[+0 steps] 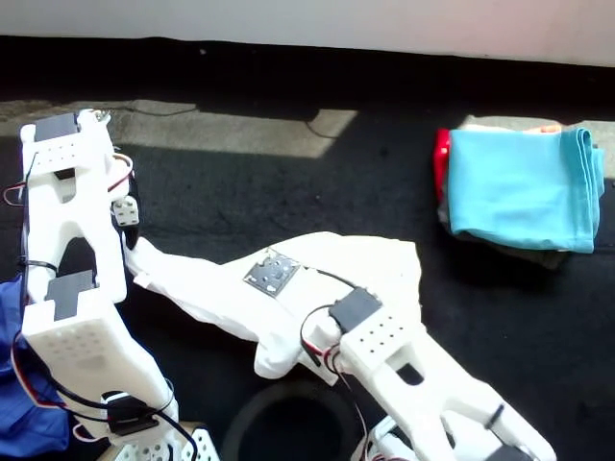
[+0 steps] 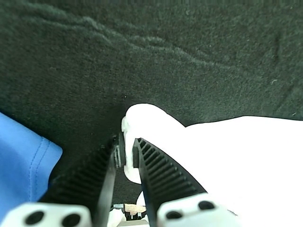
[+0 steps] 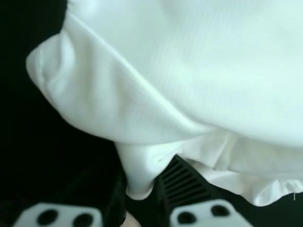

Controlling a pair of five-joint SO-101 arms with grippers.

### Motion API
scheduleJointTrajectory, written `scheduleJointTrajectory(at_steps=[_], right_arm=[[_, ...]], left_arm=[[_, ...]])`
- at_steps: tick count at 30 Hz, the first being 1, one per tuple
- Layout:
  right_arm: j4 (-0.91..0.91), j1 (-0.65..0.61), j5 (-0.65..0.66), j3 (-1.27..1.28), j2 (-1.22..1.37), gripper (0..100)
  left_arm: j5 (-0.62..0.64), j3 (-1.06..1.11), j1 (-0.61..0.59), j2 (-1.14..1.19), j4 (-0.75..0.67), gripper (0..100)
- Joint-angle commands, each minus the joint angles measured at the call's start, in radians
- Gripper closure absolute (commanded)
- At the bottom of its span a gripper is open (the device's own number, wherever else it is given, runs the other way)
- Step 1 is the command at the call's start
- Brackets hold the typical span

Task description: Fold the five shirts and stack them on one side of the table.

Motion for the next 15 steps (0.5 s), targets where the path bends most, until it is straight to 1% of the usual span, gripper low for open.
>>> scheduleJointTrajectory(at_steps=[1,3,5,7,9,10,12,15], right_arm=[[0.058,0.027,-0.006,-0.05,-0.131,99.3],[0.067,0.099,-0.006,-0.088,-0.211,99.4],[0.044,0.225,-0.006,-0.143,-0.277,99.3],[-0.022,0.351,-0.005,-0.179,-0.317,99.2],[-0.054,0.443,-0.005,-0.189,-0.323,99.2],[-0.064,0.469,-0.005,-0.191,-0.323,99.2],[-0.082,0.483,-0.005,-0.199,-0.323,99.2],[-0.156,0.49,0.0,-0.2,-0.321,99.2]], left_arm=[[-0.011,-0.01,-0.005,-0.065,-0.015,99],[-0.011,-0.01,-0.005,-0.074,-0.014,99],[-0.011,-0.025,-0.004,-0.076,-0.008,99],[-0.009,-0.061,-0.004,-0.076,0.006,99],[-0.009,-0.104,0.008,-0.076,0.044,99],[-0.009,-0.128,0.021,-0.076,0.075,99],[-0.006,-0.177,0.067,-0.076,0.132,99],[-0.005,-0.194,0.15,-0.076,0.15,99]])
